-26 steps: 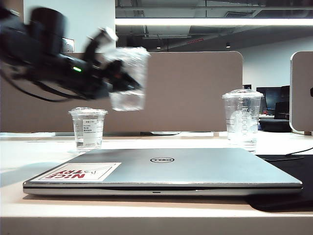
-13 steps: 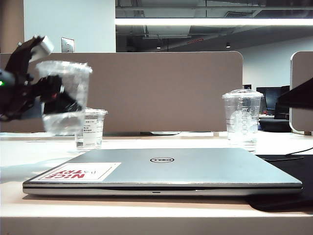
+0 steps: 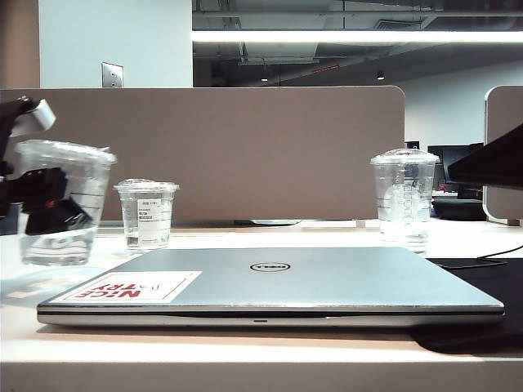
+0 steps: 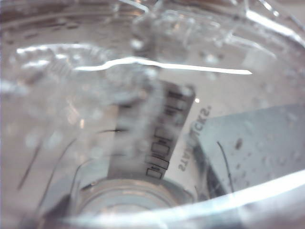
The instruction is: Pick up the coffee cup on the middle and place it on the left side of the laptop.
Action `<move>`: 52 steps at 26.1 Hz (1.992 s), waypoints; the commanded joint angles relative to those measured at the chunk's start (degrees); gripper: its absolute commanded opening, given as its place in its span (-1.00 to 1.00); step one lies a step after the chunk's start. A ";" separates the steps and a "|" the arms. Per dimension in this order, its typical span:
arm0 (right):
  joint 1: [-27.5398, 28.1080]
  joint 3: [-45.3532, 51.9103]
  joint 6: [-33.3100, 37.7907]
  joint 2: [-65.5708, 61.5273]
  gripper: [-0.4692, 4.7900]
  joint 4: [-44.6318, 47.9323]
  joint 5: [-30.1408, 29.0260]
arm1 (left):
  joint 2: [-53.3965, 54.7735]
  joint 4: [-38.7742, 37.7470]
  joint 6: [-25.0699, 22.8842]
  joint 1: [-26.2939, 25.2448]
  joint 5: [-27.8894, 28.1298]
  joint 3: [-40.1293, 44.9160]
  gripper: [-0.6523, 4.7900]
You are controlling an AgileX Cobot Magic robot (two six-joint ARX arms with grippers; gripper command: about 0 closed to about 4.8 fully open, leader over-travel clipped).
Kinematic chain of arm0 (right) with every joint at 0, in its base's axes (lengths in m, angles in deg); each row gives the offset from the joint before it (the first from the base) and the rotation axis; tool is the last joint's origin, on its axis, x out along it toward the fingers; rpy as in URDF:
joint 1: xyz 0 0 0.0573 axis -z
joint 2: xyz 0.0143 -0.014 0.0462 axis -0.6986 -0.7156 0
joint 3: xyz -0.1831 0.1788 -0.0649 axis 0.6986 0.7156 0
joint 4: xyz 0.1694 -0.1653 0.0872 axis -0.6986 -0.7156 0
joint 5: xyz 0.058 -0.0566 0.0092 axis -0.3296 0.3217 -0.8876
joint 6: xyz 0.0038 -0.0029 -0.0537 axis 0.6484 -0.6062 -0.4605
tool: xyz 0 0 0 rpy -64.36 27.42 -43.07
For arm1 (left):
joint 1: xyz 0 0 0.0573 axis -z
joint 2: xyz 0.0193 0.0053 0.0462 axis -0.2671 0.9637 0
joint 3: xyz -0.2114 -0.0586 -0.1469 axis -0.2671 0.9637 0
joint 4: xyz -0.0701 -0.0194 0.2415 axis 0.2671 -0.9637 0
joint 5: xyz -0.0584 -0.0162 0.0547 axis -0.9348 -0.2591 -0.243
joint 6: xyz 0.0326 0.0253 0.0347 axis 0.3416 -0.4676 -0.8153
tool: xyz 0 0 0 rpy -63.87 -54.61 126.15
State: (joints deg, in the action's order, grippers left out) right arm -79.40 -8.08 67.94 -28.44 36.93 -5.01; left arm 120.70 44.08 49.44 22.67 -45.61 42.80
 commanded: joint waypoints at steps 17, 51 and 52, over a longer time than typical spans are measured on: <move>0.00 0.24 -0.04 -0.76 -0.84 1.05 -0.04 | 11.85 14.53 4.66 -0.68 -5.29 -0.11 0.63; 0.09 0.24 -0.04 -0.87 -0.84 1.07 -0.02 | -7.69 12.44 8.81 -7.41 -19.45 10.99 1.00; 0.11 0.24 -0.04 -0.85 -0.84 1.07 -0.04 | -8.90 12.44 8.98 -7.41 -19.30 12.07 0.83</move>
State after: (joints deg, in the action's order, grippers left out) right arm -79.36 -8.08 67.94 -29.44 36.95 -5.01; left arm 112.68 56.40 57.81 15.31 -64.30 53.99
